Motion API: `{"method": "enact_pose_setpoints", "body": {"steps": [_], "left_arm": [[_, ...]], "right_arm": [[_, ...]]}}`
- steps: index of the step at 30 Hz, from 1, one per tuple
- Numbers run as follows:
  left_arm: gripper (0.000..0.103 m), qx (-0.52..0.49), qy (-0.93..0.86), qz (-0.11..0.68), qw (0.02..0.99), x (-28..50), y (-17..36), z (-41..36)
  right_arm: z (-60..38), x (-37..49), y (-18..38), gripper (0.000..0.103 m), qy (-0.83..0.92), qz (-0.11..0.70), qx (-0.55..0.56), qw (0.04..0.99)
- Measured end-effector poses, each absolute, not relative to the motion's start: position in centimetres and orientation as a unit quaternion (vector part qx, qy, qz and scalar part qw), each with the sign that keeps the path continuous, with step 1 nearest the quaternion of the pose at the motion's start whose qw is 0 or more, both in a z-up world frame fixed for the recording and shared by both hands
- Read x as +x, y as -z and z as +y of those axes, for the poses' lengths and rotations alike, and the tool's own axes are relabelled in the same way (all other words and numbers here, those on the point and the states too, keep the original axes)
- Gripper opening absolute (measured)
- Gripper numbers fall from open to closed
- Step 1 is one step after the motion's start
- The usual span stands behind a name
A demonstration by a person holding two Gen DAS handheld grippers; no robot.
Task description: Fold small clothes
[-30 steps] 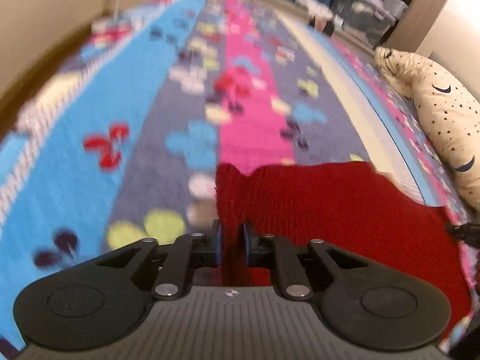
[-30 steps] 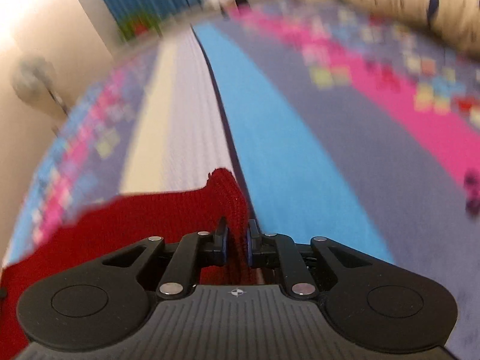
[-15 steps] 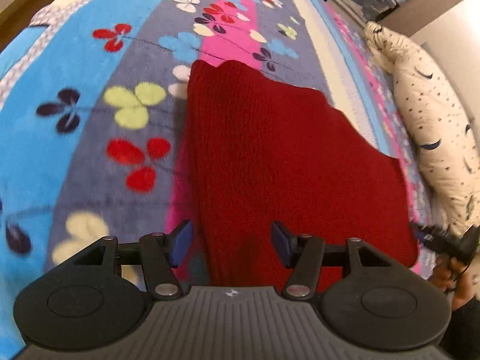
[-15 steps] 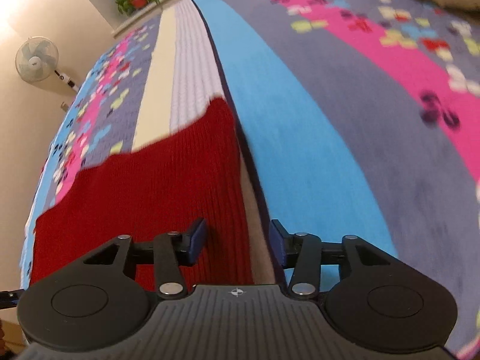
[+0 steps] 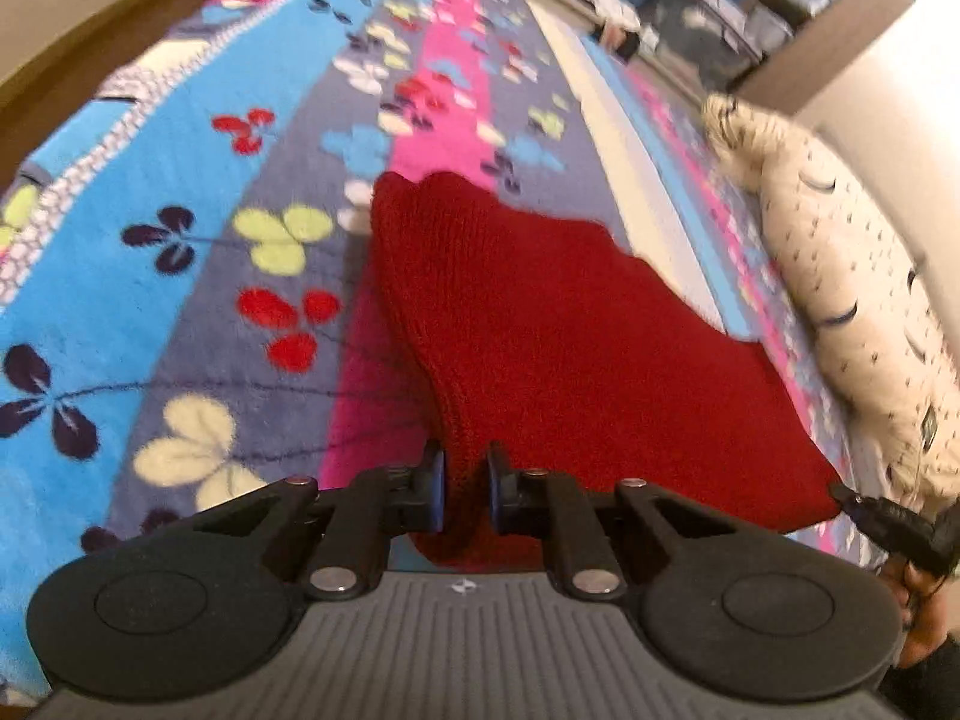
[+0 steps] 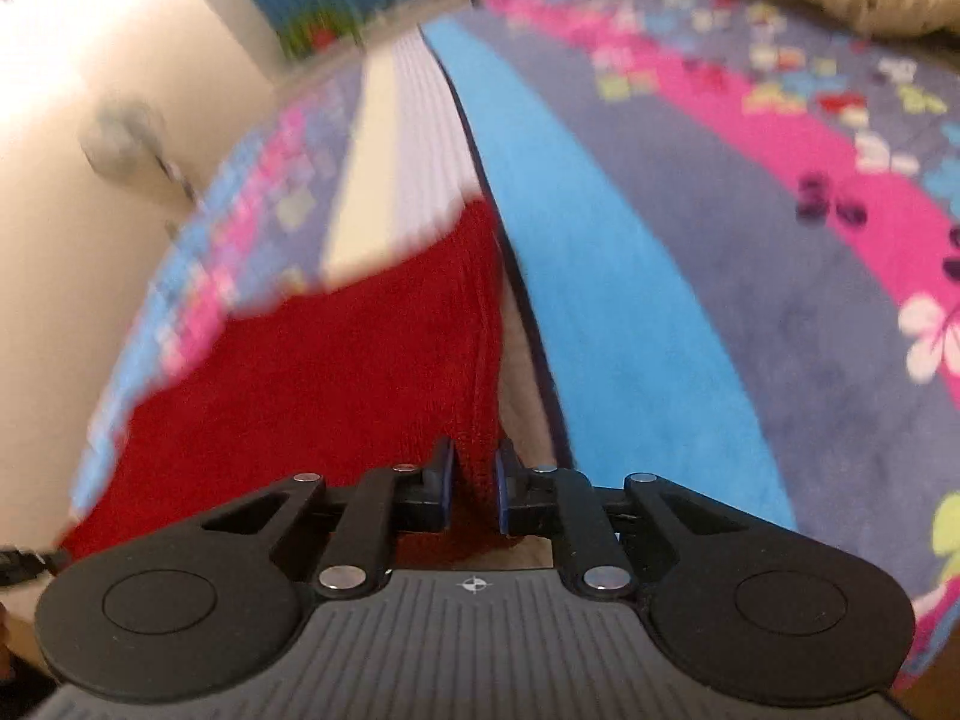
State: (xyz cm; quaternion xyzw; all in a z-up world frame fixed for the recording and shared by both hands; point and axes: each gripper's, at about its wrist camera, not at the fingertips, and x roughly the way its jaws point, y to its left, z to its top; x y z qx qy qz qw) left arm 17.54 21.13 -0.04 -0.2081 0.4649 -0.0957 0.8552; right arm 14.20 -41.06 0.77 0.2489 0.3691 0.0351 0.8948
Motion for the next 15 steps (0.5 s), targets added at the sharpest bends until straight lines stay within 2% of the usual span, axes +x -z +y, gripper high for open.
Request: {"method": "enact_pose_setpoints", "body": {"steps": [2,4,6,9,11,15], "left_arm": [[0.015,-0.175,0.068,0.513,0.838,17.9,1.6,20.3],[0.015,-0.125,0.054,0.564,0.815,18.7,3.7,18.7],[0.016,-0.101,0.052,0.572,0.812,19.0,4.2,18.1],[0.021,-0.115,0.046,0.555,0.823,18.5,3.3,18.4],[0.029,-0.090,0.042,0.520,0.848,17.9,1.9,17.8],[0.030,-0.052,0.093,0.449,0.887,16.0,-0.7,15.8]], "right_arm": [[-41.2,14.4,0.0,0.013,-0.014,0.393,0.247,0.886],[-41.4,15.7,3.0,0.013,0.019,0.469,0.254,0.846],[-40.8,16.4,4.1,0.015,0.028,0.498,0.230,0.836],[-40.3,15.9,3.1,0.018,0.034,0.480,0.204,0.853],[-40.6,15.1,2.3,0.024,0.044,0.458,0.216,0.861],[-40.4,13.7,0.0,0.029,0.056,0.380,0.190,0.904]]}}
